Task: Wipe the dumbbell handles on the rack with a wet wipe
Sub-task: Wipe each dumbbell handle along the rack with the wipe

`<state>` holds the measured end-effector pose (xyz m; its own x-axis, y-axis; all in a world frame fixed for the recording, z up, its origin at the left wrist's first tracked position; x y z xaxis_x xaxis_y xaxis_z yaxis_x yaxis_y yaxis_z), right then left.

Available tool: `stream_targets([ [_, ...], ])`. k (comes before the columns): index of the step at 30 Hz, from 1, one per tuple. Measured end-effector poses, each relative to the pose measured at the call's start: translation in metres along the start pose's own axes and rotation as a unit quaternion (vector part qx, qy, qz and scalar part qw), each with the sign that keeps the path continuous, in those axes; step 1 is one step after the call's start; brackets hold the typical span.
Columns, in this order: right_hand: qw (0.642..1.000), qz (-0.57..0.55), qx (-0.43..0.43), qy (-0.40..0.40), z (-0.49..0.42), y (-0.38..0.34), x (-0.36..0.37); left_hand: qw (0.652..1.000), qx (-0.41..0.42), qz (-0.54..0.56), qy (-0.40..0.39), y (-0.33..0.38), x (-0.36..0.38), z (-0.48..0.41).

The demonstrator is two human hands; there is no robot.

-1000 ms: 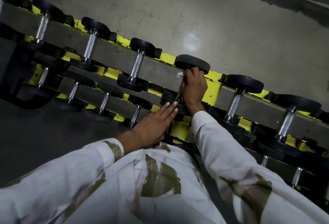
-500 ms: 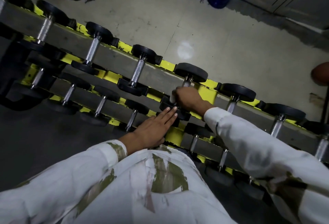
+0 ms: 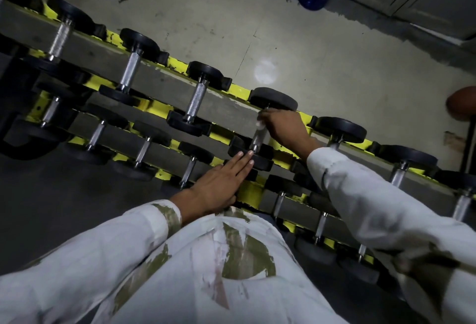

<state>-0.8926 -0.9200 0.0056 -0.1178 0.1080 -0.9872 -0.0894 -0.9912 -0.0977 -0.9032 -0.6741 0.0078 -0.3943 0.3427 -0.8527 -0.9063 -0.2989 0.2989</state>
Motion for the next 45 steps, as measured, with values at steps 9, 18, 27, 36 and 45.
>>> stream_targets([
  [9, 0.997, 0.032, -0.065, 0.008, 0.011, -0.005, 0.008, 1.000, -0.006, -0.010, -0.001, 0.003, -0.001, 0.000],
  [18, 0.991, -0.114, 0.021, 0.074, 0.027, -0.001, 0.026, 1.000, -0.015, 0.004, -0.003, 0.007, -0.006, 0.001],
  [27, 0.667, -0.563, 0.457, 0.172, 0.023, -0.020, 0.071, 1.000, -0.024, -0.012, -0.014, 0.014, -0.012, 0.004],
  [36, 0.296, -0.843, 0.441, 0.087, -0.018, 0.005, 0.075, 0.999, -0.024, -0.020, -0.027, 0.014, -0.014, 0.004],
  [45, 0.554, -0.610, 0.537, 0.183, 0.004, -0.009, 0.089, 0.998, 0.005, -0.052, -0.032, 0.003, -0.009, 0.002],
])
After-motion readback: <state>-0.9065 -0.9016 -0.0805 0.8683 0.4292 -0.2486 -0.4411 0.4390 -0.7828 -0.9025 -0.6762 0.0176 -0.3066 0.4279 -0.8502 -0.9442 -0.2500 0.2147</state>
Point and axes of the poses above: each hand's wrist, its own z-axis away from the middle knuckle, its own x-axis out of the palm, y = z × x, the point moved 2 cm from there along -z, towards the middle knuckle, and after that the axes turned 3 degrees about -z, right-handed, at the moved point
